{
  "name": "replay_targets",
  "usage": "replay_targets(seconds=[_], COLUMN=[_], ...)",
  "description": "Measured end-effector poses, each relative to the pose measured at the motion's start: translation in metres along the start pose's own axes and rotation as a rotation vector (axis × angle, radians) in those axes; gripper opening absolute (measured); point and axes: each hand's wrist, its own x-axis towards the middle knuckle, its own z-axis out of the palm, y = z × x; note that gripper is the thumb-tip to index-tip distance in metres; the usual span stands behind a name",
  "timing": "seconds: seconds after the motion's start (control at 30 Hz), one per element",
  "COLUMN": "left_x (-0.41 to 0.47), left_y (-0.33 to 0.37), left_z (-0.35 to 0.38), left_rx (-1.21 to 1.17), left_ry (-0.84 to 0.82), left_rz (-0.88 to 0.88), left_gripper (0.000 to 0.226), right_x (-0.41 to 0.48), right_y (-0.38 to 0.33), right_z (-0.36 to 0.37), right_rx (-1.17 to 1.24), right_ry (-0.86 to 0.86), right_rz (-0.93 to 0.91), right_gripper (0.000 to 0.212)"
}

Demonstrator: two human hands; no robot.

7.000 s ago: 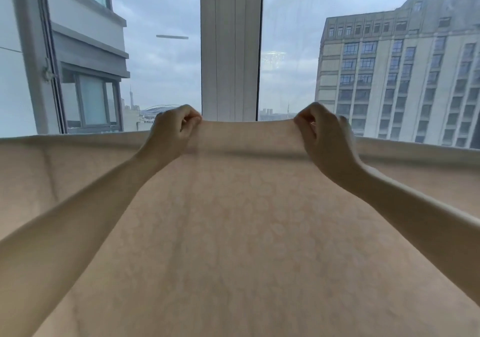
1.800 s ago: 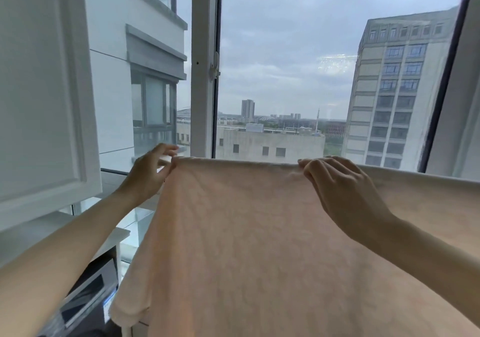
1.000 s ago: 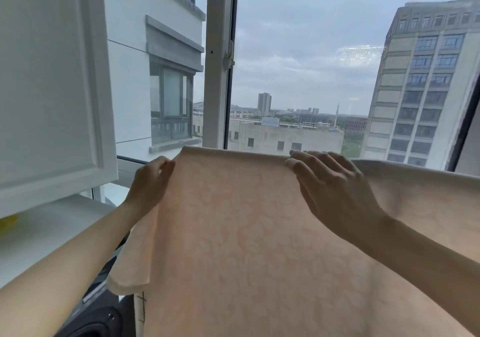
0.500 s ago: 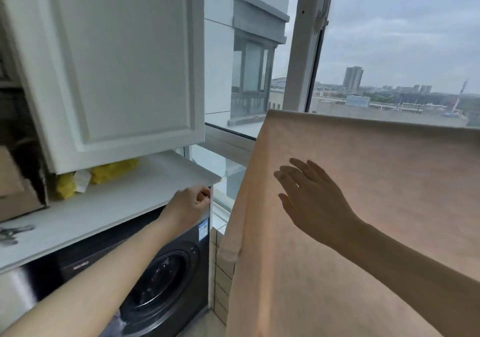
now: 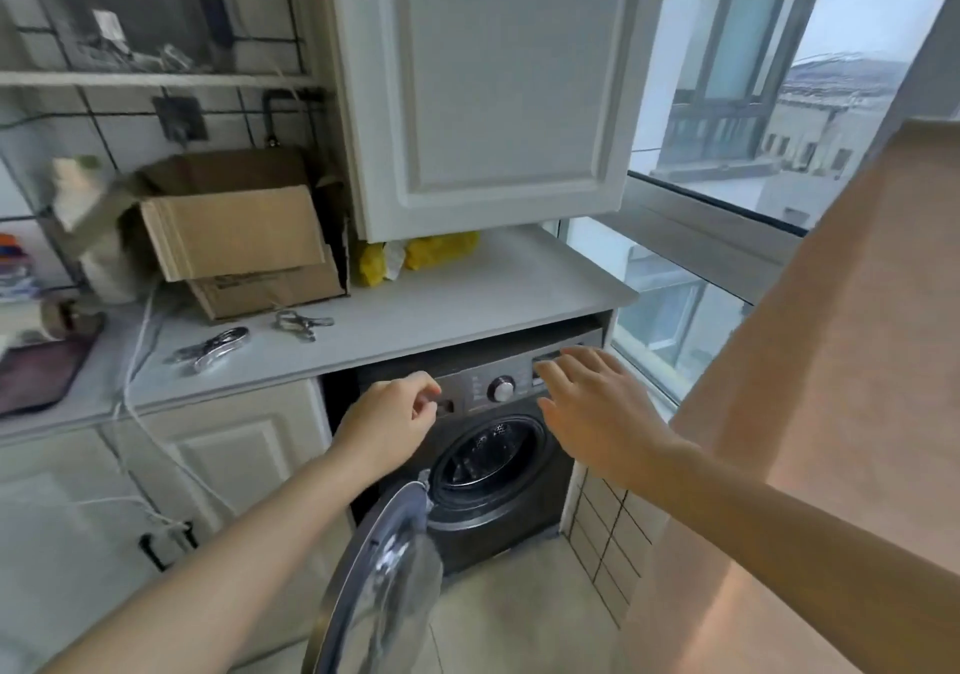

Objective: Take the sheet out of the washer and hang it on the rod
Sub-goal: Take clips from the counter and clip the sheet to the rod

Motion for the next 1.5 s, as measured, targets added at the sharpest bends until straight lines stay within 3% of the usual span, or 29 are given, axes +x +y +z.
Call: replay_targets(seconds=[0.37, 0.57, 0.83, 1.27, 1.5], left_x=[0.002, 0.016, 0.04, 0.086, 0.099], left_y=[-0.159, -0.243, -0.318, -0.384, -0.397], left_z=[-0.043, -0.068, -0.089, -0.076, -0.067], left_rx=[0.036, 0.064, 0.048, 0.129, 0.154], left_ry=[-0.019, -0.003, 0.155, 0.224, 0.207], left_rz=[-0.246, -0.338, -0.364, -0.516, -0.588], left_gripper=[0.02, 0.018, 0.015, 0.072, 0.085], right_x=[0.109, 0.168, 0.231, 0.329, 0.356], right_y=[-0.101, -0.146, -0.18, -0.184, -0.184], right_z=[0.086, 0.126, 0.173, 0.257, 0.289], right_rx=[0.153, 0.239, 0.307, 0.515, 0.47], right_ry=[-0.154, -0.229, -0.38, -0.476, -0.481], right_rz=[-0.087, -0.047, -0.02, 0.173, 0.217], right_gripper=[0.019, 0.022, 0.039, 0.068, 0.077])
